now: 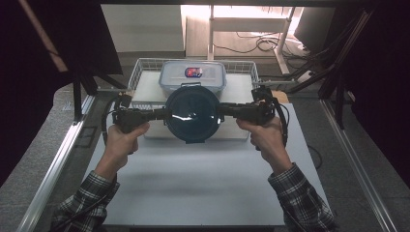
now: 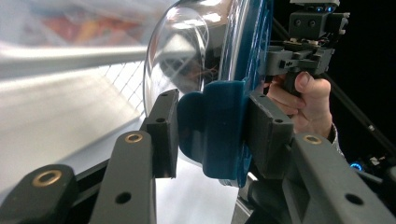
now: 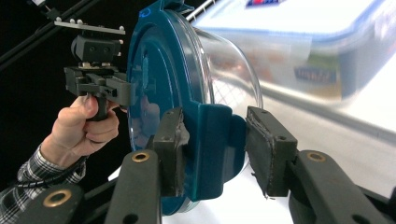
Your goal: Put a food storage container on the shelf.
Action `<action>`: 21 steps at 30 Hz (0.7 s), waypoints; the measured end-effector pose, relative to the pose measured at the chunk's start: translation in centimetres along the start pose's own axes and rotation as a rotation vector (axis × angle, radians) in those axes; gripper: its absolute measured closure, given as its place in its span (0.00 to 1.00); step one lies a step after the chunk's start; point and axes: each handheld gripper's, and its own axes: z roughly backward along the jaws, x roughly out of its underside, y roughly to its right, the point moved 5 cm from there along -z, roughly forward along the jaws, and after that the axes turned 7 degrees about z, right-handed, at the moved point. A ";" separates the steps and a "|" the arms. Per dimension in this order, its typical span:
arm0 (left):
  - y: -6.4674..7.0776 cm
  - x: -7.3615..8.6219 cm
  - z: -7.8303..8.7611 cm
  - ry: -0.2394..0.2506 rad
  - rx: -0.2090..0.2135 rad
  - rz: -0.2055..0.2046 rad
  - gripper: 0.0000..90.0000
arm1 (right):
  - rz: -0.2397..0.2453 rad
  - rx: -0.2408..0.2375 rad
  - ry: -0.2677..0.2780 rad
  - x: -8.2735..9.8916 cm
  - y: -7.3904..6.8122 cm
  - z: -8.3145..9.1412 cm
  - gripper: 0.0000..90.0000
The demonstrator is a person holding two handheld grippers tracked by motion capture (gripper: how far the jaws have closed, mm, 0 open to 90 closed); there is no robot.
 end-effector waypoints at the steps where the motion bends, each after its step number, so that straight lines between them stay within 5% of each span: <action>1: 0.0 -0.4 0.1 0.002 0.003 0.000 0.64 | 0.002 0.002 0.002 -0.4 0.0 0.0 0.65; 21: 1.7 -7.9 1.1 0.009 -0.019 -0.049 0.64 | 0.008 0.008 0.072 -7.7 0.8 -0.2 0.64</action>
